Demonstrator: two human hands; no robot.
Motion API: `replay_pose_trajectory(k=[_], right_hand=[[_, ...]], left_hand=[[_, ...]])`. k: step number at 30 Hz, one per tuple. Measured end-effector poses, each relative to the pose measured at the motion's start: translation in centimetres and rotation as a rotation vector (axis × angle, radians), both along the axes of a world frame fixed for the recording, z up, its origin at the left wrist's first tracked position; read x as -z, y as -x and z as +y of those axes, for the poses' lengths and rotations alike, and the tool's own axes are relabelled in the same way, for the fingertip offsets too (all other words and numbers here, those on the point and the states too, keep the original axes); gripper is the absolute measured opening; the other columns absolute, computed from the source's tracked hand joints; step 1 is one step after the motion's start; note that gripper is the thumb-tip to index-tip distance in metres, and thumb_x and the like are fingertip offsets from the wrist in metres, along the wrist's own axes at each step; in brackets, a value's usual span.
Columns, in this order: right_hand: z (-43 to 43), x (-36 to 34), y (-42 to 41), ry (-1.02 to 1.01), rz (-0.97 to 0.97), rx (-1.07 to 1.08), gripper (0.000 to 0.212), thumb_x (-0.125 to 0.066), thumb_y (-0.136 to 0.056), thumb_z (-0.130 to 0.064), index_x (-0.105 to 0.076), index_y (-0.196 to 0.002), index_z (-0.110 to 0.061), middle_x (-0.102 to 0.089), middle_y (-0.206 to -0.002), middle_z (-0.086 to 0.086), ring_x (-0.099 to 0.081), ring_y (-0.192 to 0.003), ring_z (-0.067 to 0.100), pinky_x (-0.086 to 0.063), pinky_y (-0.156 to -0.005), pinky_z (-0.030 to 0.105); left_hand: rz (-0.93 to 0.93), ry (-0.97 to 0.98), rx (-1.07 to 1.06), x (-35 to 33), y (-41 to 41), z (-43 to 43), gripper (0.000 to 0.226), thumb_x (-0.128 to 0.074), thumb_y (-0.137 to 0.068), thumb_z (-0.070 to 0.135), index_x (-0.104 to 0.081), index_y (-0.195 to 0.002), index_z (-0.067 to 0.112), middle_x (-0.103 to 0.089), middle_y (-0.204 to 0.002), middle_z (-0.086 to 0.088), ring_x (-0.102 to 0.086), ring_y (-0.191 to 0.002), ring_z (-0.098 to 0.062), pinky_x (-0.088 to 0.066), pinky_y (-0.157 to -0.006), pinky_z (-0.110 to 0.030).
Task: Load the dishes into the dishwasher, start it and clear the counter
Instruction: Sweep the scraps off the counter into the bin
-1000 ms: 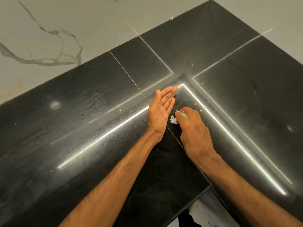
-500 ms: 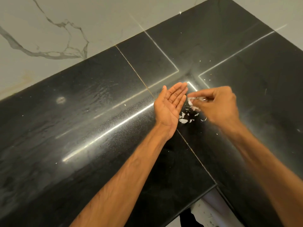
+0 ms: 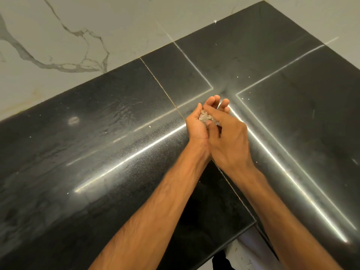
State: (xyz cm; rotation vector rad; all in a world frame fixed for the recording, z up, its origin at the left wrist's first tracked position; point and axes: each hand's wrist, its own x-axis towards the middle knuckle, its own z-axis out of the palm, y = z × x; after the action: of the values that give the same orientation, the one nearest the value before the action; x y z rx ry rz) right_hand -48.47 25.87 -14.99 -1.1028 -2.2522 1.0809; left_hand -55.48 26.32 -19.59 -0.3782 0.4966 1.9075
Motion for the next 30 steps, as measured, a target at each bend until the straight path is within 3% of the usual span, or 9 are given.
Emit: replay_pose_trajectory(k=[2, 4, 6, 9, 14, 18, 24, 30], right_hand=[[-0.3, 0.3, -0.2, 0.006, 0.025, 0.001, 0.052, -0.041, -0.099, 0.006, -0.056, -0.144, -0.016, -0.059, -0.139, -0.005, -0.053, -0.124, 0.000, -0.031, -0.096, -0.006], [-0.4, 0.2, -0.4, 0.037, 0.060, -0.001, 0.063, -0.039, -0.093, 0.014, -0.050, -0.149, -0.014, -0.054, -0.148, -0.001, -0.048, -0.134, 0.002, -0.028, -0.102, -0.004], [-0.6, 0.1, -0.4, 0.025, 0.123, 0.041, 0.067, -0.040, -0.087, 0.018, -0.055, -0.145, -0.013, -0.059, -0.143, -0.002, -0.051, -0.127, -0.007, -0.031, -0.102, -0.002], [-0.2, 0.2, -0.5, -0.068, 0.216, 0.140, 0.056, -0.049, -0.088, 0.016, -0.067, -0.132, -0.014, -0.067, -0.123, -0.012, -0.056, -0.102, -0.025, -0.042, -0.096, 0.001], [1.1, 0.7, -1.0, -0.131, 0.255, 0.217, 0.028, -0.073, -0.087, 0.002, -0.078, -0.109, -0.014, -0.076, -0.102, -0.008, -0.072, -0.093, -0.002, -0.057, -0.085, 0.017], [1.2, 0.7, -1.2, -0.241, 0.262, 0.222, 0.014, -0.076, -0.086, -0.005, -0.080, -0.095, -0.015, -0.075, -0.092, -0.005, -0.069, -0.084, 0.002, -0.048, -0.073, 0.005], [1.9, 1.3, -2.0, -0.088, 0.293, 0.215, 0.022, -0.067, -0.093, -0.004, -0.079, -0.107, -0.016, -0.076, -0.101, -0.012, -0.071, -0.095, -0.002, -0.056, -0.084, 0.015], [2.7, 0.8, -2.3, -0.162, 0.327, 0.244, 0.005, -0.080, -0.085, -0.014, -0.081, -0.090, -0.014, -0.075, -0.087, -0.010, -0.070, -0.084, -0.003, -0.049, -0.075, 0.005]], left_hand=[[-0.004, -0.010, 0.012, 0.1, 0.3, -0.2, 0.039, -0.036, -0.106, 0.026, -0.066, -0.091, 0.007, -0.073, -0.085, -0.005, -0.067, -0.086, -0.022, -0.055, -0.075, -0.032], [-0.001, -0.028, 0.032, 0.2, 0.4, -0.4, 0.038, -0.037, -0.106, 0.029, -0.066, -0.096, 0.007, -0.073, -0.089, -0.009, -0.068, -0.085, -0.022, -0.056, -0.075, -0.031], [-0.028, -0.036, 0.033, 0.1, 0.6, -0.5, 0.038, -0.038, -0.105, 0.030, -0.067, -0.095, 0.008, -0.073, -0.091, -0.009, -0.068, -0.089, -0.022, -0.055, -0.080, -0.031], [-0.098, -0.049, 0.002, -0.1, 0.7, -0.5, 0.043, -0.037, -0.106, 0.028, -0.069, -0.086, 0.008, -0.074, -0.091, -0.005, -0.068, -0.097, -0.024, -0.055, -0.084, -0.035], [-0.162, -0.062, 0.012, -0.3, 0.6, -0.8, 0.040, -0.038, -0.107, 0.024, -0.069, -0.089, 0.006, -0.071, -0.096, -0.006, -0.070, -0.100, -0.027, -0.053, -0.093, -0.037], [-0.206, -0.114, -0.002, -0.3, 0.2, -1.0, 0.037, -0.039, -0.107, 0.022, -0.067, -0.092, 0.004, -0.069, -0.097, -0.007, -0.073, -0.095, -0.030, -0.061, -0.084, -0.037], [-0.263, -0.091, -0.023, 0.0, 0.6, -0.7, 0.036, -0.038, -0.108, 0.021, -0.067, -0.095, 0.004, -0.069, -0.101, -0.008, -0.070, -0.101, -0.029, -0.060, -0.080, -0.037], [-0.297, -0.123, -0.020, -0.2, 0.2, -0.3, 0.035, -0.038, -0.108, 0.020, -0.066, -0.096, 0.001, -0.069, -0.098, -0.010, -0.069, -0.101, -0.032, -0.054, -0.094, -0.038]])
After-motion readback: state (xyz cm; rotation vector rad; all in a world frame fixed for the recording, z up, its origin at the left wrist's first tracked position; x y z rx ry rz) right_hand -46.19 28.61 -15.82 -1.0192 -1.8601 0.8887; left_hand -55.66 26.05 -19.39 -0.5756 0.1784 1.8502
